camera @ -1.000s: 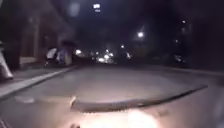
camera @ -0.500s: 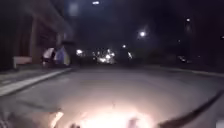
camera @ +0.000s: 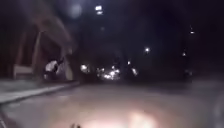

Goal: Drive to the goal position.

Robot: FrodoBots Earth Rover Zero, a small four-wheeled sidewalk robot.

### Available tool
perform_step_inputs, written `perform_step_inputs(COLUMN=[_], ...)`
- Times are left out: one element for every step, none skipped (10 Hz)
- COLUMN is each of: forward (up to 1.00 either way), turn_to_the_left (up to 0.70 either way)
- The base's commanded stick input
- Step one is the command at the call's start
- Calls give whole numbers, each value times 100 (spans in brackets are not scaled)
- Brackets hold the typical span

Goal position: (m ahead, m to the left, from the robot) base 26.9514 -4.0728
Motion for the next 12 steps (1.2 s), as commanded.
perform_step_inputs(forward=[100,100,100,100,100,100,100,100,100,100,100,100], turn_to_the_left=[0,0,0,0,0,0,0,0,0,0,0,-12])
